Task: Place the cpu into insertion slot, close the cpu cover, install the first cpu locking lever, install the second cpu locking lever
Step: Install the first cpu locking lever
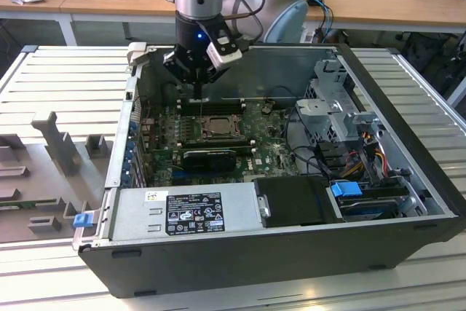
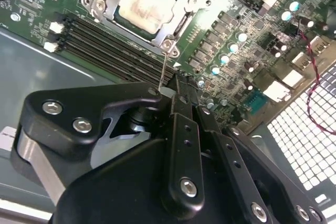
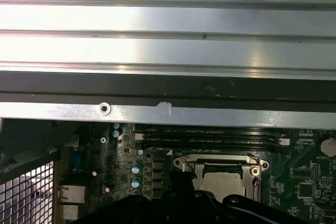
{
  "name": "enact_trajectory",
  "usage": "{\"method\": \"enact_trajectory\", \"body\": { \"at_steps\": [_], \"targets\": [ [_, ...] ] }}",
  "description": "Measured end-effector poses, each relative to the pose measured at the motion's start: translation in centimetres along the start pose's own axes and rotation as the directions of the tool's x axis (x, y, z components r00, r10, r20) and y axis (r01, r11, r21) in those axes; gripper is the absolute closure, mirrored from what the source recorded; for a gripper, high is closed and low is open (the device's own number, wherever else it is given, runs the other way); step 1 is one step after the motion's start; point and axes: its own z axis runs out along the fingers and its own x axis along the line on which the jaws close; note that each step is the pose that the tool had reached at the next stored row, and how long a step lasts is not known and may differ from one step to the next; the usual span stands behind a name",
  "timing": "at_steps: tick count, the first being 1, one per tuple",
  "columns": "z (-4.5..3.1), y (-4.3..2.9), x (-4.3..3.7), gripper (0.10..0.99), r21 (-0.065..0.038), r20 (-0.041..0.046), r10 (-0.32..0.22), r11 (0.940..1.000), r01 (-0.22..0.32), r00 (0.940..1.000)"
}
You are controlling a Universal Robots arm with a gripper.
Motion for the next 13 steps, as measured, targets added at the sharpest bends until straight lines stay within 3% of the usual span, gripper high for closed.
{"method": "enact_trajectory", "body": {
  "at_steps": [7,10,13],
  "targets": [
    [0.27,-0.07,-1.70,0.980,-0.002,0.0001,0.000,1.0000,0.000,1.0000],
    [0.40,-0.06,-1.77,0.980,-0.031,0.0009,0.000,0.9995,0.000,1.0000],
    [0.81,-0.08,-2.08,0.980,-0.035,0.0041,0.000,0.9994,0.000,1.0000]
  ]
}}
